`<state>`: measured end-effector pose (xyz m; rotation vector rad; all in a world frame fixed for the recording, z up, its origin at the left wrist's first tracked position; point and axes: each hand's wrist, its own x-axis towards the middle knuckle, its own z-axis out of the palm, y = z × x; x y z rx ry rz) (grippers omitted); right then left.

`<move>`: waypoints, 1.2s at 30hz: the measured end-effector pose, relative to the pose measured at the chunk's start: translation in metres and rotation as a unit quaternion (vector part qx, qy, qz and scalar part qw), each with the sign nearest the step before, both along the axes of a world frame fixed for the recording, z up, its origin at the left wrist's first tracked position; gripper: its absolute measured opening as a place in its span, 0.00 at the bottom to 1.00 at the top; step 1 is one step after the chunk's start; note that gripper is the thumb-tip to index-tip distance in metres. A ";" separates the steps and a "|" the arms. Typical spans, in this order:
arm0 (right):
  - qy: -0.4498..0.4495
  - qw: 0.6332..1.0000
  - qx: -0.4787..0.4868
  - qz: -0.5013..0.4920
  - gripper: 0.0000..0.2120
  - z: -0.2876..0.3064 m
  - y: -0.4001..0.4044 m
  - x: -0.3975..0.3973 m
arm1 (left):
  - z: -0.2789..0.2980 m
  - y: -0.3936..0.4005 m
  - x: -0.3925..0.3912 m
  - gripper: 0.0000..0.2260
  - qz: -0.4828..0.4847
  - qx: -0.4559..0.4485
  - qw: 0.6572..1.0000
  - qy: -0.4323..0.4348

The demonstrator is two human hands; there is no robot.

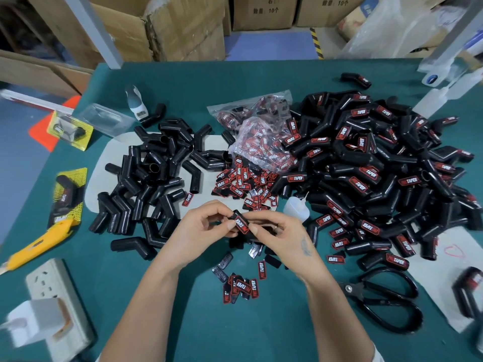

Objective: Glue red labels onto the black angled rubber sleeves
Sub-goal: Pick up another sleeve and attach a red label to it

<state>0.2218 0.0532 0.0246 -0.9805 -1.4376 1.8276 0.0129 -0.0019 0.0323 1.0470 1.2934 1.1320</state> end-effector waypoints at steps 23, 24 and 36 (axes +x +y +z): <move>0.075 0.995 -0.039 -0.057 0.19 -0.006 -0.011 -0.010 | -0.007 0.000 0.012 0.08 0.038 0.033 0.995 0.082; 0.069 0.996 -0.023 -0.059 0.19 -0.005 -0.012 -0.010 | -0.007 0.001 0.013 0.08 0.035 0.030 0.996 0.080; 0.043 0.994 0.051 -0.087 0.11 -0.001 -0.019 -0.013 | 0.000 -0.001 0.020 0.05 0.036 0.055 0.994 0.090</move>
